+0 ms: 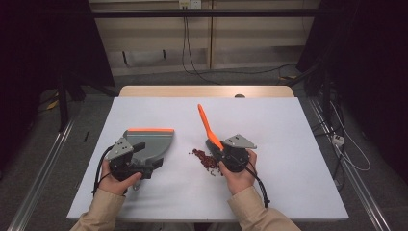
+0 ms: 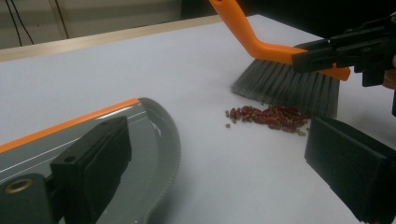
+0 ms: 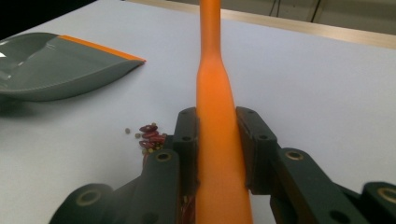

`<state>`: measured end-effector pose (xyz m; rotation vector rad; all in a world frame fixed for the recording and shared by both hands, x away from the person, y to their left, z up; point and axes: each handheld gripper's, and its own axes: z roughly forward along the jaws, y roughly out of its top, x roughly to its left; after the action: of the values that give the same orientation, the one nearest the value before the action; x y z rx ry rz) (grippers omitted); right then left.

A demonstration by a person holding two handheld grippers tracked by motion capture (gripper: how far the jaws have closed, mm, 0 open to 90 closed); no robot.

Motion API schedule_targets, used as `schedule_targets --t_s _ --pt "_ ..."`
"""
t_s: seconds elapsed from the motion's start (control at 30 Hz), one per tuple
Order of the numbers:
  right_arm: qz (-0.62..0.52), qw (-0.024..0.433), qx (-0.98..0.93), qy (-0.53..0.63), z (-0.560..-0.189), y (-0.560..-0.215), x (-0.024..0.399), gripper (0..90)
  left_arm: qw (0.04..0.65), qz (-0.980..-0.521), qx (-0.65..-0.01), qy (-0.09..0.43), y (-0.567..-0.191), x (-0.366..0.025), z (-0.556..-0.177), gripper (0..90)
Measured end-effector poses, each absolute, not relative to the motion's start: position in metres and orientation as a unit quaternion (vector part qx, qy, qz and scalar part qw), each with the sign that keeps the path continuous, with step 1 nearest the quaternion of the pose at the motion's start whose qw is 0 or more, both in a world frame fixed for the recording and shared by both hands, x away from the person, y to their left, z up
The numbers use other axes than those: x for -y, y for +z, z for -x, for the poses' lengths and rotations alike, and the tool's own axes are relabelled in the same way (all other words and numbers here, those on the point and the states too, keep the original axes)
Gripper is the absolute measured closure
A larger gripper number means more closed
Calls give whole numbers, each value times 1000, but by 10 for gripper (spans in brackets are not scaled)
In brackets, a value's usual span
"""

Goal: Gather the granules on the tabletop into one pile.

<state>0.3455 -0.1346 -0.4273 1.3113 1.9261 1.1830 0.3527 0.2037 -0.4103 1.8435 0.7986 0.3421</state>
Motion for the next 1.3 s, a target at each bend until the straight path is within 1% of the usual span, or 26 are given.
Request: schedule_targets --t_s 0.07,0.23,0.37,0.43,0.77,0.83,1.3 --pt "-474 271 -715 436 -348 -423 139 711 523 -771 -334 144 -410 -205 -353 72" --pt "-428 259 -734 460 -361 -412 159 711 524 -770 -334 145 -411 -205 -353 72" --pt "-398 236 -750 472 -370 -409 171 711 523 -771 -334 143 -411 -204 -353 72" --pt "-389 223 -755 478 -375 -410 174 711 530 -767 -337 134 -411 -204 -354 72" --pt "-322 187 -787 492 -400 -417 174 711 524 -770 -339 134 -412 -204 -355 72" --pt "-309 174 -792 496 -405 -419 174 712 522 -771 -339 133 -413 -204 -356 72" --pt "-251 152 -808 511 -429 -423 171 712 521 -771 -345 125 -415 -207 -357 68"
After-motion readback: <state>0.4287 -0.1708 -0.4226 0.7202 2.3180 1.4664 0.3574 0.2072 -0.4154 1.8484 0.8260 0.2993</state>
